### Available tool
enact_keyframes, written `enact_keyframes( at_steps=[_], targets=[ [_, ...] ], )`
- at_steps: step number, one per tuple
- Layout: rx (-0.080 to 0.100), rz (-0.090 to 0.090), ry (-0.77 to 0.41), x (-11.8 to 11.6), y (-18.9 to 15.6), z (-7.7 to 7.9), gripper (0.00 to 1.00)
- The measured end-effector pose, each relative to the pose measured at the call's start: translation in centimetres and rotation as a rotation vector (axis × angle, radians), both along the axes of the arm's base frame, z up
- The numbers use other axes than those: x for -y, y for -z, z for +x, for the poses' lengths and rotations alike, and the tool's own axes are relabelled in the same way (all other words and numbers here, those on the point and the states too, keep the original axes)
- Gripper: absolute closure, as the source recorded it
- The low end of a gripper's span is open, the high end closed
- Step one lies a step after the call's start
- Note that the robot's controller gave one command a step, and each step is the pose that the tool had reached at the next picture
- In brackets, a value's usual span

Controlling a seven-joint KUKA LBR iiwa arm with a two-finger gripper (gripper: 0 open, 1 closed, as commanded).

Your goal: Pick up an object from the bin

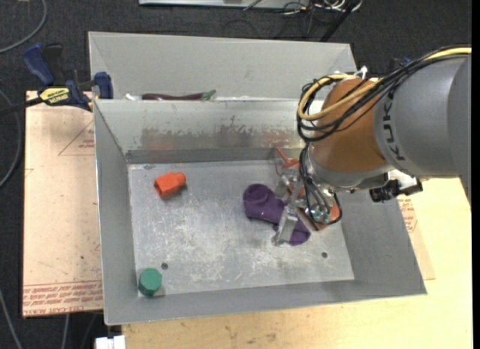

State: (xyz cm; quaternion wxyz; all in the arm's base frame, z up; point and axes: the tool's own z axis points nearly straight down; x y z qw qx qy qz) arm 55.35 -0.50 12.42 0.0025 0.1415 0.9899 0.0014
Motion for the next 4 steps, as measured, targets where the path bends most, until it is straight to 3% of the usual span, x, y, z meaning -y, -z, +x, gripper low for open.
enact_keyframes(
  at_steps=[1,2,4],
  targets=[
    [-0.004,0.0,0.017,1.2,3.4,0.0,0.0],
    [0.001,0.002,0.195,-0.4,5.4,0.4,1.0],
    [0.001,0.001,0.194,-0.4,5.1,0.4,1.0]
  ],
)
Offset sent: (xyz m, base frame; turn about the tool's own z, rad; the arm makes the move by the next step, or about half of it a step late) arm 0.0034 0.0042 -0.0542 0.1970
